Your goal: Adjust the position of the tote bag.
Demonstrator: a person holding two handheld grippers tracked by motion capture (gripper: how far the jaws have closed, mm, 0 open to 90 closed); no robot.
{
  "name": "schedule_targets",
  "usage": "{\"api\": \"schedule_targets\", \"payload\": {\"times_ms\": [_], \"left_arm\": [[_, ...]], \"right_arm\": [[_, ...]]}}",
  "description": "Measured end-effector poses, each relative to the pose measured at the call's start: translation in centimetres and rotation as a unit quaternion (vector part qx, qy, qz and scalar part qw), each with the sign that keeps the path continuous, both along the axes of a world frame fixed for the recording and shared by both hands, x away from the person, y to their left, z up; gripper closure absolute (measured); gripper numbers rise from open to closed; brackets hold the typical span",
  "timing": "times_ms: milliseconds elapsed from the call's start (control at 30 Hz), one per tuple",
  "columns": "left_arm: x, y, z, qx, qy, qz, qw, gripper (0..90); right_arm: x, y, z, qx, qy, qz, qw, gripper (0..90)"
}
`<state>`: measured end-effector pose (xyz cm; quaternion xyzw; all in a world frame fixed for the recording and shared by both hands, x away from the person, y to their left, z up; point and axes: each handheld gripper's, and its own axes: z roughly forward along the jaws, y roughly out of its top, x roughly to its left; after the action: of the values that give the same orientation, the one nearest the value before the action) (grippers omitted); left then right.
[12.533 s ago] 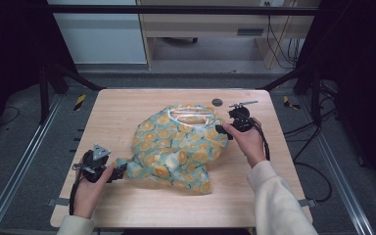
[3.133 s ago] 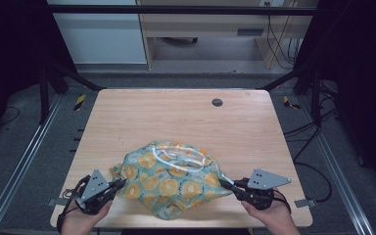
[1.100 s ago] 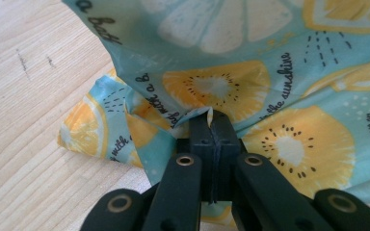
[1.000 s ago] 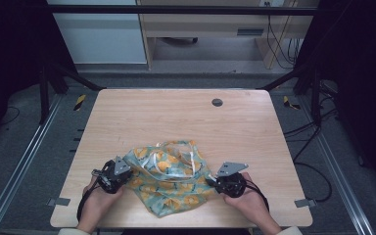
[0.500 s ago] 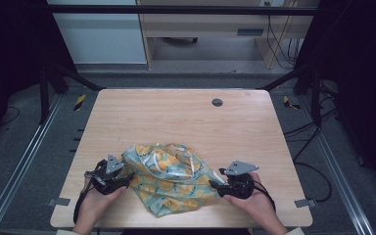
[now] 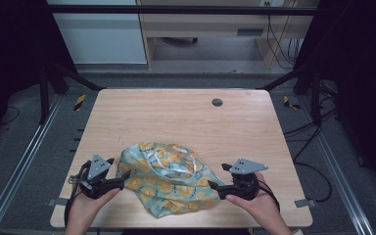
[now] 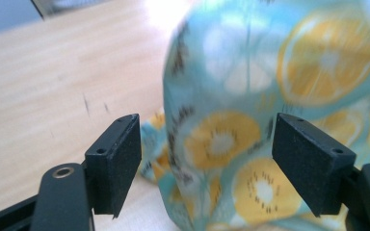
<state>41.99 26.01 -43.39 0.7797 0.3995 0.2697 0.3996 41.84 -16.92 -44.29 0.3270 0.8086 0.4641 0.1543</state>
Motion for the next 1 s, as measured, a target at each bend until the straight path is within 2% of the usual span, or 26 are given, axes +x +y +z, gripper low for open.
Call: {"api": "schedule_targets", "payload": {"times_ms": [100,233,300,400,500,567,600,700,867,1000], "left_arm": [[0.3,-0.2,1.3,-0.004,-0.003,-0.007,1.0000,26.2],[1.3,-1.5,3.5,0.008,-0.007,-0.021,0.9997,26.3],[2.0,-2.6,4.8,0.017,-0.008,-0.033,0.9993,26.3],[3.3,-4.7,6.4,0.042,-0.010,-0.049,0.9979,26.3],[4.7,-6.3,7.1,0.044,-0.006,-0.057,0.9974,26.6],[5.7,-7.3,7.1,0.050,-0.006,-0.064,0.9967,27.0],[6.1,-7.7,6.9,0.051,0.007,-0.063,0.9967,26.8],[6.9,-8.3,6.0,0.062,0.025,-0.066,0.9956,26.7],[6.8,-8.1,4.3,0.082,0.047,-0.068,0.9932,27.9],[6.7,-7.4,3.3,0.079,0.065,-0.063,0.9928,32.7]], "right_arm": [[0.5,0.2,0.6,0.004,0.003,0.003,1.0000,28.3],[1.9,0.8,2.0,0.003,0.001,-0.007,1.0000,36.8],[2.6,1.3,2.7,0.000,-0.002,-0.009,1.0000,40.1],[3.9,2.5,3.6,-0.007,0.001,-0.008,0.9999,43.2],[5.1,3.8,3.6,-0.007,0.015,-0.008,0.9998,44.2],[5.9,4.5,3.2,-0.012,0.025,-0.015,0.9995,43.4],[6.2,4.8,2.9,-0.015,0.037,-0.018,0.9990,42.3],[6.6,5.3,1.9,-0.015,0.060,-0.022,0.9978,38.0],[6.0,5.2,0.3,-0.018,0.082,-0.010,0.9965,31.9],[5.6,4.9,-0.8,-0.022,0.097,-0.009,0.9950,29.9]]}}
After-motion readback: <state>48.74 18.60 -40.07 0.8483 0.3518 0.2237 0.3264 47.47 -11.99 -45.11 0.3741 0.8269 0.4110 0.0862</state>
